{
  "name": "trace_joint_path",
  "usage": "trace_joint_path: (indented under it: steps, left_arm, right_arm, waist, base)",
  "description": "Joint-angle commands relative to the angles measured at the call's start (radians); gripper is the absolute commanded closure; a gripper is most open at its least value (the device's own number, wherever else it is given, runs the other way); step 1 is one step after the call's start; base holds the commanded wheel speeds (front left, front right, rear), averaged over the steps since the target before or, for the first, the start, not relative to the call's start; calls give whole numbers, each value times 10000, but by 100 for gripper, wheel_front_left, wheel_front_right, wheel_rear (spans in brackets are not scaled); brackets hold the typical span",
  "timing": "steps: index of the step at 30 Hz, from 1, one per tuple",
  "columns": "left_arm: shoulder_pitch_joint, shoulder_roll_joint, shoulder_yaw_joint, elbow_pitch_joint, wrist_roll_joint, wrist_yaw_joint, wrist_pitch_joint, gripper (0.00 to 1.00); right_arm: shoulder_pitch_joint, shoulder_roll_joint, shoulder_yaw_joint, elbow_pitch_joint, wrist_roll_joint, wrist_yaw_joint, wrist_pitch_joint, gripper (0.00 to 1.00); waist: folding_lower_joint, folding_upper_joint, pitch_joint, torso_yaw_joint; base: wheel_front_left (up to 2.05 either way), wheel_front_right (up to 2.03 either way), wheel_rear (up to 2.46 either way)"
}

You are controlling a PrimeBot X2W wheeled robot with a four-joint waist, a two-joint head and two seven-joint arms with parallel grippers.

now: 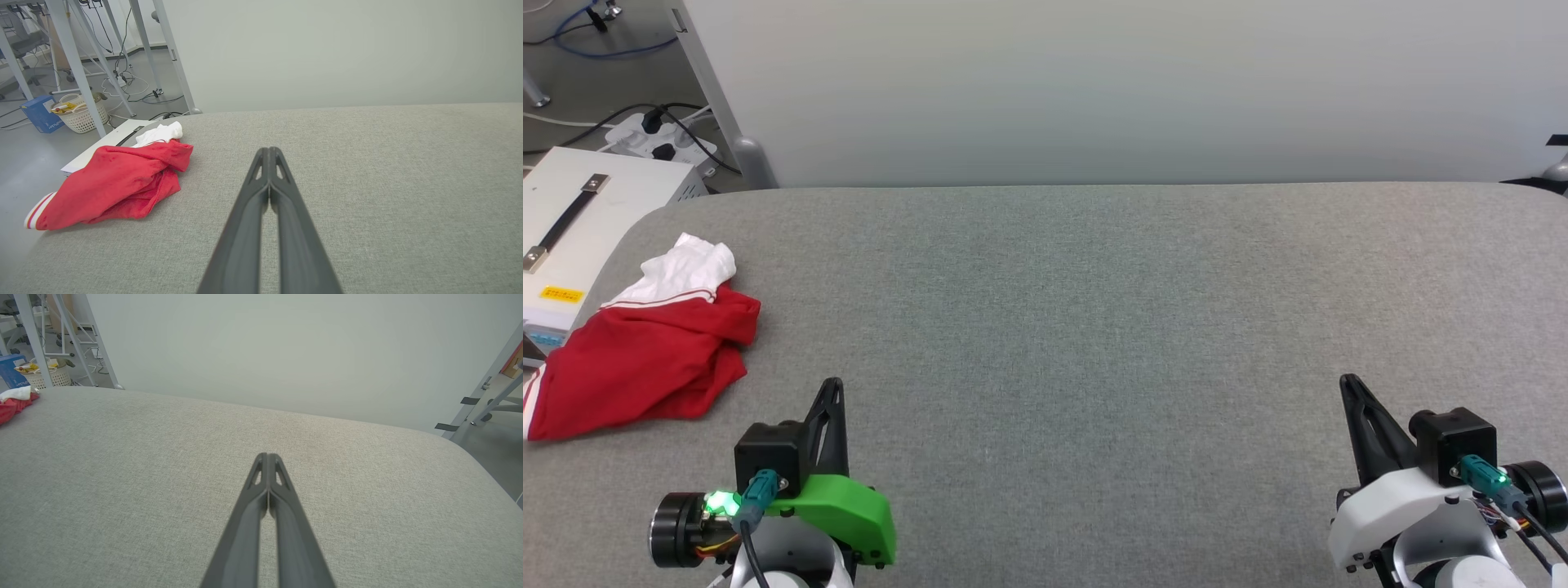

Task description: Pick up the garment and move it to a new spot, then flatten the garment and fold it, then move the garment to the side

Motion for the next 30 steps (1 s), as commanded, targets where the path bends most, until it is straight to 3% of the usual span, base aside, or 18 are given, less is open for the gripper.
trace_joint_path:
  steps: [1, 6, 7, 30]
  left_arm:
    - [-177, -47, 1, -22, 95, 43, -9, 100]
    - [-177, -47, 1, -22, 95, 43, -9, 100]
    - [0, 0, 0, 0, -1, 2, -4, 0]
    - [-72, -6, -182, -32, -160, 264, -400, 0]
  right_arm:
    - [-165, -6, 7, 18, -97, -9, 30, 100]
    - [-165, -6, 7, 18, -97, -9, 30, 100]
    - [0, 0, -4, 0, 1, 0, -4, 0]
    - [69, -1, -305, -212, 462, -1, -394, 0]
  waist:
    - [0, 0, 0, 0]
    - [0, 0, 0, 0]
    - [0, 0, 0, 0]
    - [0, 0, 46, -10]
  base:
    - [0, 0, 0]
    - [0, 0, 0]
    - [0, 0, 0]
    - [0, 0, 0]
